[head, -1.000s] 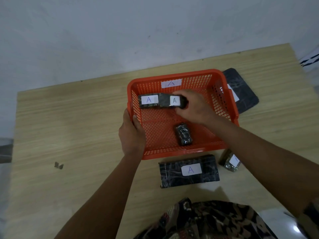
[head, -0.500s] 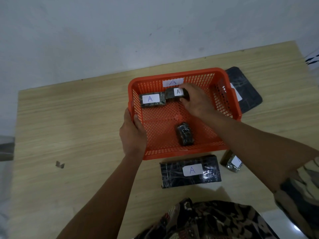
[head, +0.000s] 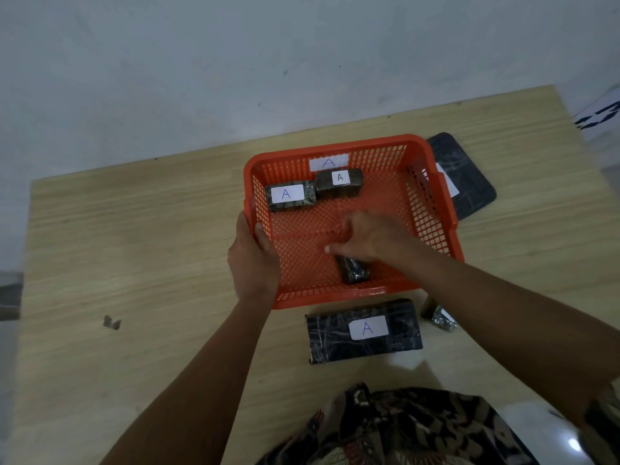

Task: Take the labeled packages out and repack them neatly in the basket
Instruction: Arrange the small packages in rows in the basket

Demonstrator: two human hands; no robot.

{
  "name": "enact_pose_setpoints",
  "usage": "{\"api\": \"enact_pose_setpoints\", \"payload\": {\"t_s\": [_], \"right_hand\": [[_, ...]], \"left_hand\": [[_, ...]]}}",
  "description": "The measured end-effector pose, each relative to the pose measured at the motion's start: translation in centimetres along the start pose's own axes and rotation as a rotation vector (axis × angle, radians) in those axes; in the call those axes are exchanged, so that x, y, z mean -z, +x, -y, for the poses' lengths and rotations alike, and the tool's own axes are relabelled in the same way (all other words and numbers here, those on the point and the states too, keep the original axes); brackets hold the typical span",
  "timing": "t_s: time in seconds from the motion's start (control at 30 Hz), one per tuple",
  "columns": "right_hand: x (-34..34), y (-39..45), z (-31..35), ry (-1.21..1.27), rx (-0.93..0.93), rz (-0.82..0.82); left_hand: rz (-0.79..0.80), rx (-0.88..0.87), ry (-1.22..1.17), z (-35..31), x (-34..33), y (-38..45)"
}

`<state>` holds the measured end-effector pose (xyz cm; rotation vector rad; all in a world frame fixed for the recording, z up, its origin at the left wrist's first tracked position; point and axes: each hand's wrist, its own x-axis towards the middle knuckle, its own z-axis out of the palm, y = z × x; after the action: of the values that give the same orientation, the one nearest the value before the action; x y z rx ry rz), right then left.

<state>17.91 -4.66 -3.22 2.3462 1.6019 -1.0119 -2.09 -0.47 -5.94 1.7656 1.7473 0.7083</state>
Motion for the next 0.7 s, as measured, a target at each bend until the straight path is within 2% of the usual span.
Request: {"api": "enact_pose_setpoints", "payload": {"t_s": [0.13,0.2,0.27,0.33,0.43,0.53,0.7], "right_hand": [[-0.6,0.1,0.1,-0.058,0.003,0.048],[-0.4,0.3,0.1,0.005,-0.038,0.097],[0.0,0.7,0.1,0.268,-0.068,0.147],[0.4,0.5,-0.1,0.573,-0.007,0.162],[0.8,0.1,-0.3,0.762,0.181,0.025],[0.2,0.1,-0.6,0.858,0.268,-0.082],[-1.7,0.3,-1.3,0.706,0.369,-0.239]], "left_hand": [[0.003,-0.004,-0.012,-0.1,0.0,-0.2],[-0.005,-0.014,-0.005,-0.1,0.0,-0.1],[-0.014,-0.025,-0.001,0.0,0.0,0.0],[-0.01,-0.026,-0.007,0.2,-0.1,0.0],[-0.004,-0.017,-0.008,0.2,-0.1,0.0],[-0.01,-0.014,-0.016,0.1,-0.1,0.0],[0.007,0.007,-0.022,0.0,0.0,0.0]]}}
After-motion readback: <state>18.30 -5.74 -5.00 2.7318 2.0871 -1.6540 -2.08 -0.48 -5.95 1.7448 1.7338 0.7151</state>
